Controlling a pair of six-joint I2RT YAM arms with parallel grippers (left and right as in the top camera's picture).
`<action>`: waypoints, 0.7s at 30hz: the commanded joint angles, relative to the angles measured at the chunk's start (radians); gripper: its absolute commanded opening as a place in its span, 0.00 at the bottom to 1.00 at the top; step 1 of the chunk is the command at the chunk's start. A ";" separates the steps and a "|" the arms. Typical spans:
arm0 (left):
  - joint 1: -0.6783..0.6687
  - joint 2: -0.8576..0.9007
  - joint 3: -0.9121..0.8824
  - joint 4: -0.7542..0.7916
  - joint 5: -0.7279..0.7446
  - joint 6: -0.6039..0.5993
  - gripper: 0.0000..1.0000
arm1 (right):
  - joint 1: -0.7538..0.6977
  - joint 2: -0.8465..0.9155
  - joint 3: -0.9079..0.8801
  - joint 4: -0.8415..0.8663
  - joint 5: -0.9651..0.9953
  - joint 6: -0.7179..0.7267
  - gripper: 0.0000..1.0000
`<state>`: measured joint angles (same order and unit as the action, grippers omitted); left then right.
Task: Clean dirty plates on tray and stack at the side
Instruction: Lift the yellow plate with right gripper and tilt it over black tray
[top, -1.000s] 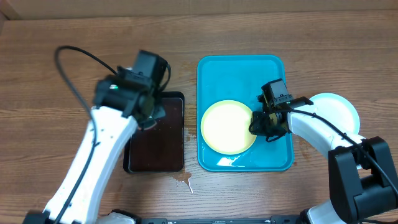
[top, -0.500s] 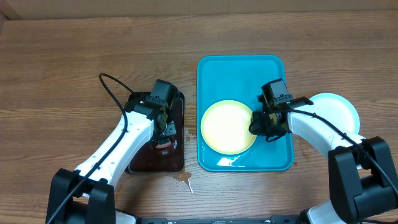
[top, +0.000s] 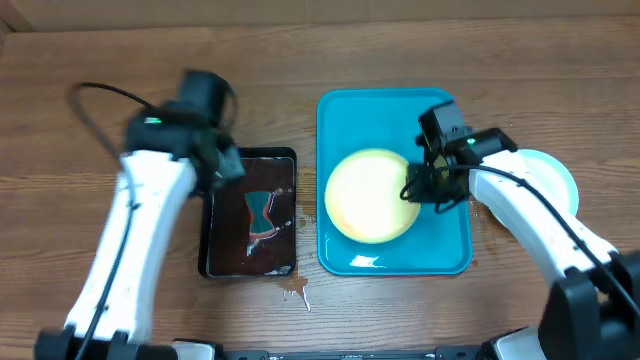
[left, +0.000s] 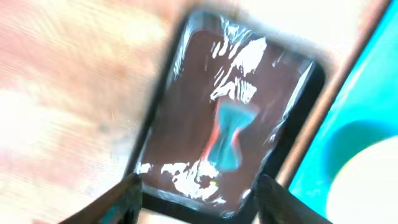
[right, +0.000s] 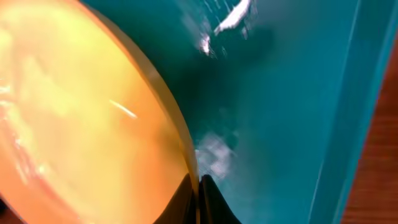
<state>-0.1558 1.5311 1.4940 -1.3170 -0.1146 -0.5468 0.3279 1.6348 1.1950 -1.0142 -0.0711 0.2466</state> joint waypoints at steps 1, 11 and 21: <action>0.099 -0.098 0.248 -0.097 0.051 0.039 0.88 | 0.094 -0.051 0.178 -0.058 0.109 -0.070 0.04; 0.206 -0.253 0.531 -0.221 0.097 0.054 1.00 | 0.447 -0.030 0.269 0.221 0.351 -0.100 0.04; 0.206 -0.324 0.531 -0.297 -0.017 0.054 1.00 | 0.653 0.053 0.269 0.333 0.618 -0.147 0.04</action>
<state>0.0460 1.2163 2.0163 -1.5986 -0.0719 -0.5133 0.9558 1.6714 1.4399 -0.6949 0.4030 0.1101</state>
